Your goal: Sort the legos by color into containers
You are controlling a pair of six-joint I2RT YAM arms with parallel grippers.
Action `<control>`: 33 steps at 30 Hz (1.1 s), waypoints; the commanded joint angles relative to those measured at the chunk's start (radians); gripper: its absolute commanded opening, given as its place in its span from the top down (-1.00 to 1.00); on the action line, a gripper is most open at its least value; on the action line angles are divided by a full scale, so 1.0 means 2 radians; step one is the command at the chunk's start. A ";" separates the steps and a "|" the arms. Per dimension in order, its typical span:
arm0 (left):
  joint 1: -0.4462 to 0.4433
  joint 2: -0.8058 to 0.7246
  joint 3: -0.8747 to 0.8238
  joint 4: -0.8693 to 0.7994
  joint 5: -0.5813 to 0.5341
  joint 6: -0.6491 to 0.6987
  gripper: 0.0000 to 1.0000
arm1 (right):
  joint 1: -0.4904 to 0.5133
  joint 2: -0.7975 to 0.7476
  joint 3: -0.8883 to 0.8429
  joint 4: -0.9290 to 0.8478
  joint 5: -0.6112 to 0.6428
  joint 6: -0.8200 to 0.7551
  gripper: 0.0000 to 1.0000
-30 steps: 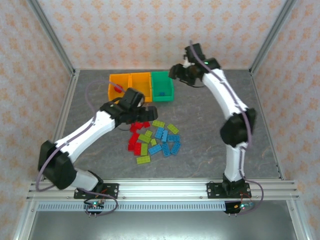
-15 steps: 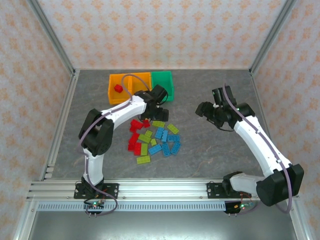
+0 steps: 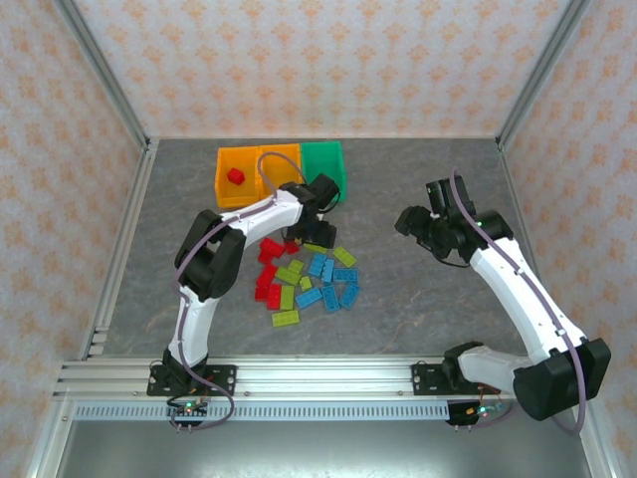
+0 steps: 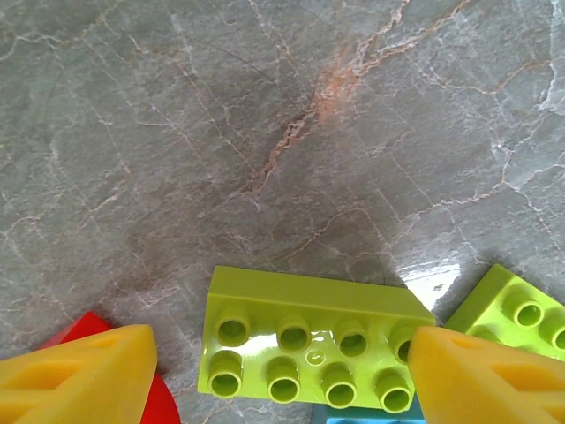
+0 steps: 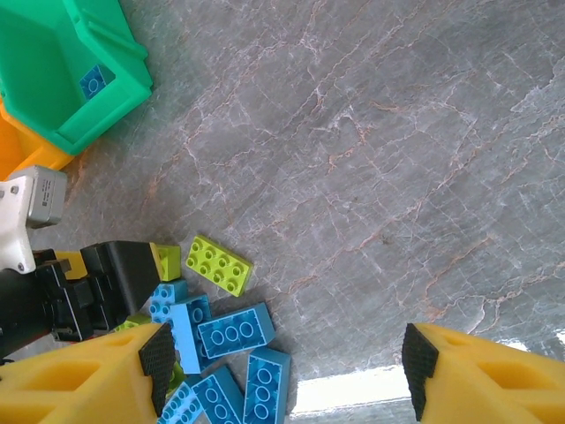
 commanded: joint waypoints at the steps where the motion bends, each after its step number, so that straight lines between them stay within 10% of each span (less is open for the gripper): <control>1: -0.003 0.024 0.005 -0.020 0.014 0.016 -0.53 | 0.002 -0.004 0.013 -0.023 0.012 0.004 -0.42; 33: -0.009 0.040 0.023 0.015 0.072 0.012 -0.86 | 0.002 0.007 0.004 -0.020 0.005 0.009 -0.42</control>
